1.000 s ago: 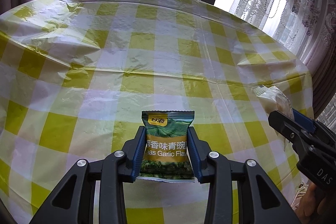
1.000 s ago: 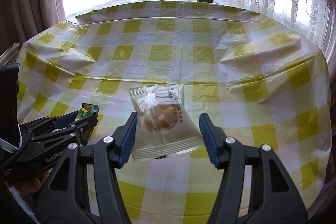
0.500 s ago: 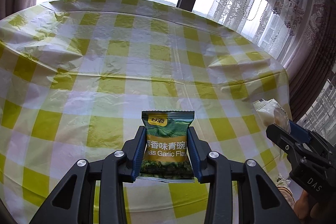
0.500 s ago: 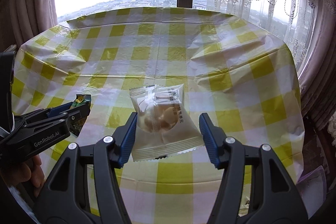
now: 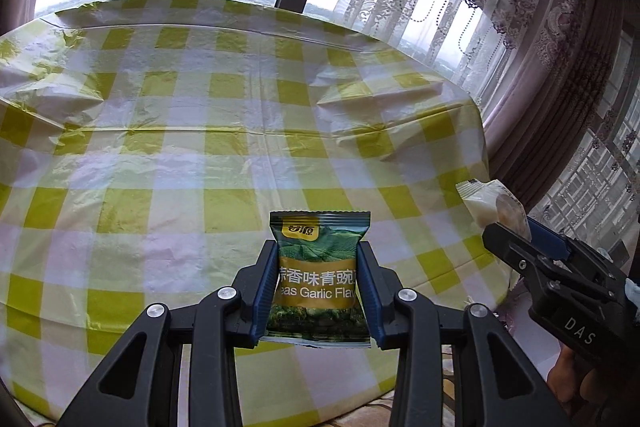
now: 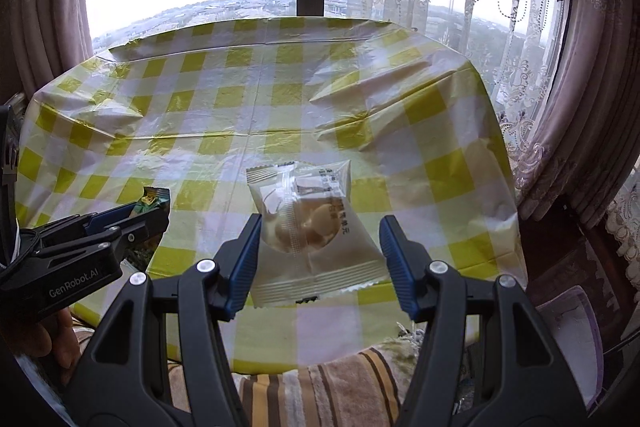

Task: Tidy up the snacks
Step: 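Carry both held packets over the white box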

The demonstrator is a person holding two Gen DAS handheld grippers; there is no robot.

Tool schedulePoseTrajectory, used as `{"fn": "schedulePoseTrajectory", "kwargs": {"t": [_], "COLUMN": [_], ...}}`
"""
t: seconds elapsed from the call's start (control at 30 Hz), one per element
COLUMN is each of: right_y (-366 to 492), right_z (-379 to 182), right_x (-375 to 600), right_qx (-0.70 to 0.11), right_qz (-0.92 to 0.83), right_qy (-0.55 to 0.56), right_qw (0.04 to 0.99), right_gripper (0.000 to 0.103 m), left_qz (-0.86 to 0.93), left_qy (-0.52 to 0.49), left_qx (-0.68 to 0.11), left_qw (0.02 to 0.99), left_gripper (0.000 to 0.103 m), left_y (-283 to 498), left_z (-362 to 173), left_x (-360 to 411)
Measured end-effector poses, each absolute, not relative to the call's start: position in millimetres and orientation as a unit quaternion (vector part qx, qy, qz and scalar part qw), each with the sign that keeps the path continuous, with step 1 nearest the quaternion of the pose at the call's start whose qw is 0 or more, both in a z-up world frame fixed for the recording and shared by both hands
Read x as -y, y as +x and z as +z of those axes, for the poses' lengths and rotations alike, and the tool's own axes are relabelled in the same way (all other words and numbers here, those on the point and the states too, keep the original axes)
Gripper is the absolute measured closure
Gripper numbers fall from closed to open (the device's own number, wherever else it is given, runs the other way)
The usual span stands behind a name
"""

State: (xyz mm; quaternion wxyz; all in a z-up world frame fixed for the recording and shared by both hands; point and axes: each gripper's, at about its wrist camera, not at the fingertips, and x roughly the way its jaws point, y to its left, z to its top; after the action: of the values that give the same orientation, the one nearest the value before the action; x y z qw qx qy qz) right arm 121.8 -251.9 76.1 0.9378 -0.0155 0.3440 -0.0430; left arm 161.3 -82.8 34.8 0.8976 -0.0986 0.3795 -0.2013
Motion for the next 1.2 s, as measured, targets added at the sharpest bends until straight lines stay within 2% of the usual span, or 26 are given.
{"fn": "schedulePoseTrajectory", "kwargs": {"t": [0.63,1.2], "right_y": [33.4,-38.7], "right_z": [77.3,39.2], "right_x": [355.4,438.4], "right_qx": [-0.356,-0.4], "right_qz": [-0.136,-0.211], "right_qy": [-0.009,0.031], "right_qw": [0.924,0.892], "right_gripper": [0.041,0.041], "left_qz": [-0.353,-0.418], "left_qy": [-0.059,-0.016], "left_qx": [-0.422,-0.484], "left_qw": [0.833,0.768], "left_gripper": [0.064,0.063], "left_y": [96.9,55.8], "left_z": [38.2,11.6], "left_x": [232.1,318.7]}}
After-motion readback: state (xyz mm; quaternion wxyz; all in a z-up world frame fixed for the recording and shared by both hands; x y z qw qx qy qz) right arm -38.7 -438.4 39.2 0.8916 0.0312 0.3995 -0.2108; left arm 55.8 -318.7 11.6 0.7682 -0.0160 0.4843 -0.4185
